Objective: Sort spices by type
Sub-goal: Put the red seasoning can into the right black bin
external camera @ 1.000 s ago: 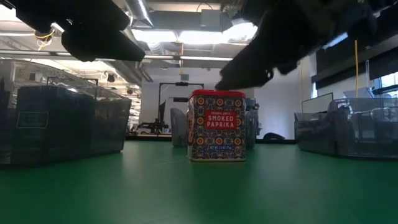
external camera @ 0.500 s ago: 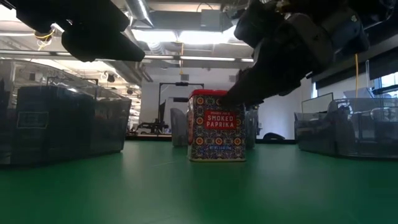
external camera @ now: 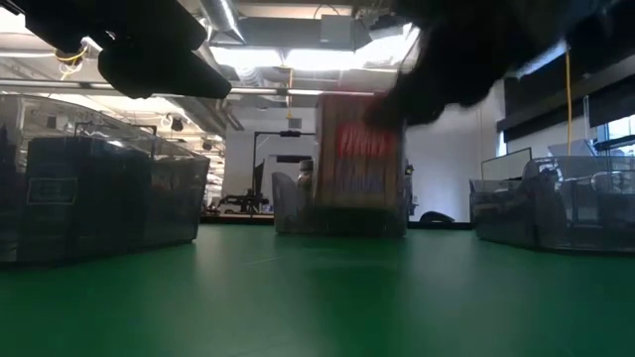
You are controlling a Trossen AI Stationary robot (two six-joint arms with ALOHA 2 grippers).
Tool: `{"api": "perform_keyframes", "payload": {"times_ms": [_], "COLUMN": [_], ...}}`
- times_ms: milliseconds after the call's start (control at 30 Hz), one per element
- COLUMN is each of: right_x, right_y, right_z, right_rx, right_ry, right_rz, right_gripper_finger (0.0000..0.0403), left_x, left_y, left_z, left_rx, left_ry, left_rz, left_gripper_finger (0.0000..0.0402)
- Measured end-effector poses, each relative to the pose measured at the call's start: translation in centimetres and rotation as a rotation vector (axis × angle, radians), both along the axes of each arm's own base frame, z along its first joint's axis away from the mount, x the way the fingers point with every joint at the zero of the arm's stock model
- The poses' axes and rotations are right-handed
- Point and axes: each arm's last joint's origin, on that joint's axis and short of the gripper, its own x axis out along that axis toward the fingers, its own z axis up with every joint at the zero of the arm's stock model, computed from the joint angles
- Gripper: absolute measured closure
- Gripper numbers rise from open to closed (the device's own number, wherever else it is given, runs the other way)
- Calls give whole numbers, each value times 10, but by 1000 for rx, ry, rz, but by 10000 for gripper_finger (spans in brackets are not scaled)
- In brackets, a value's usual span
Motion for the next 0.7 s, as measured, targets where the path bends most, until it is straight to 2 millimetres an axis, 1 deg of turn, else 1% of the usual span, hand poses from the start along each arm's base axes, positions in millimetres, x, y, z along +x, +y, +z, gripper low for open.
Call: {"api": "perform_keyframes", "payload": {"times_ms": [133, 233, 367, 467, 533, 633, 700], "right_x": [-27, -53, -90, -117, -131, -147, -154], "right_y": [2, -1, -11, -21, -26, -34, -39], "right_z": [33, 59, 81, 90, 93, 93, 90], "right_rx": [-40, -35, -11, 11, 11, 9, 13], "right_ry": [18, 8, 40, 71, 95, 145, 176], "right_rz": [-84, -155, -267, -344, -378, -436, -497], "right_gripper_finger": [182, 182, 184, 181, 181, 184, 184], "left_x": [0, 0, 0, 0, 0, 2, 3], "left_y": [0, 0, 1, 1, 1, 2, 4], "left_z": [0, 0, 0, -1, -1, -1, -1], "left_rx": [-2, 1, 2, 2, 2, 3, 3], "left_ry": [0, 3, 4, 4, 5, 5, 5], "left_rz": [0, 0, 3, 3, 3, 10, 16], "left_gripper_finger": [112, 112, 112, 112, 112, 112, 112]}}
